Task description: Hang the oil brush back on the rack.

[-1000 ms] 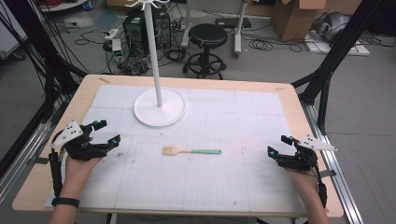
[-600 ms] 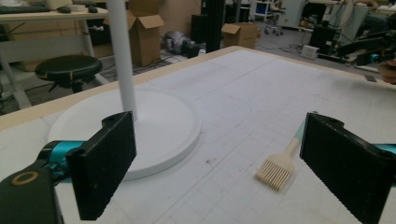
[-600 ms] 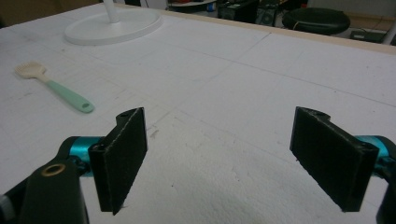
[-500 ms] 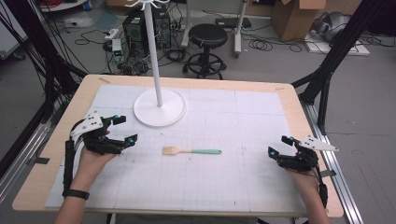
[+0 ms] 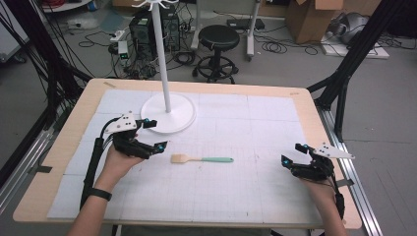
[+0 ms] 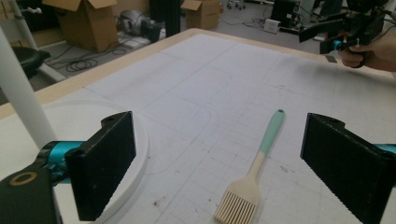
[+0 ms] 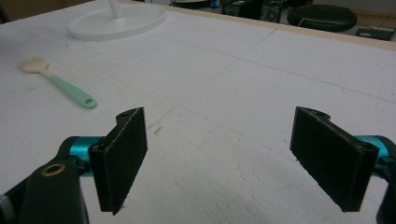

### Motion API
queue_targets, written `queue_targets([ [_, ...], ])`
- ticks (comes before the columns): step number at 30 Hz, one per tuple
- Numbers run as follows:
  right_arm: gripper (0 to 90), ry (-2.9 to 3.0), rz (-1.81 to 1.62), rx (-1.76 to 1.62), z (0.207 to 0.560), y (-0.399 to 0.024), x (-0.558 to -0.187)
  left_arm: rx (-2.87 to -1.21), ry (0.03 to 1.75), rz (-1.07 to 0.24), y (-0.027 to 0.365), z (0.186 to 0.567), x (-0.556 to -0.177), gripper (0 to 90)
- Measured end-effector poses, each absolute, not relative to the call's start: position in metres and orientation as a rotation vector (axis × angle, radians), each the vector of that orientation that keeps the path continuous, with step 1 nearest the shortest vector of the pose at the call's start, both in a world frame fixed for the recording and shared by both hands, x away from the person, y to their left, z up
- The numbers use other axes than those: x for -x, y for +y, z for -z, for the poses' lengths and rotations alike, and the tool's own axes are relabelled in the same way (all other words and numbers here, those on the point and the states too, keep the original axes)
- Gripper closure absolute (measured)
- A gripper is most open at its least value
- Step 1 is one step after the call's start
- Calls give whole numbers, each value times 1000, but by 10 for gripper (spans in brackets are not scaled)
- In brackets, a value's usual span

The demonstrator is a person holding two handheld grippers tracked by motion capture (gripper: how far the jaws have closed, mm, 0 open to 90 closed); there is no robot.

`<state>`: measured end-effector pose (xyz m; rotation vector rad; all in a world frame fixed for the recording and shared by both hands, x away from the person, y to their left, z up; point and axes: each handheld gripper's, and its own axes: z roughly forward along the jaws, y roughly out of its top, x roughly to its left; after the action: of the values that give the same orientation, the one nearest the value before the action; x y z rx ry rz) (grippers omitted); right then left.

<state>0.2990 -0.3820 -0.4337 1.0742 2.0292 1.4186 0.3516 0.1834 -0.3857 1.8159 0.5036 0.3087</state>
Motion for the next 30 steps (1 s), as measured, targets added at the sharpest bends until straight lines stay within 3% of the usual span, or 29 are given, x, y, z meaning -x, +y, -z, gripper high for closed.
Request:
queue_targets([
  [30,183,2038,-1428,-1081,434,-382,-299,-2077,316,-149,78,427,-371,116],
])
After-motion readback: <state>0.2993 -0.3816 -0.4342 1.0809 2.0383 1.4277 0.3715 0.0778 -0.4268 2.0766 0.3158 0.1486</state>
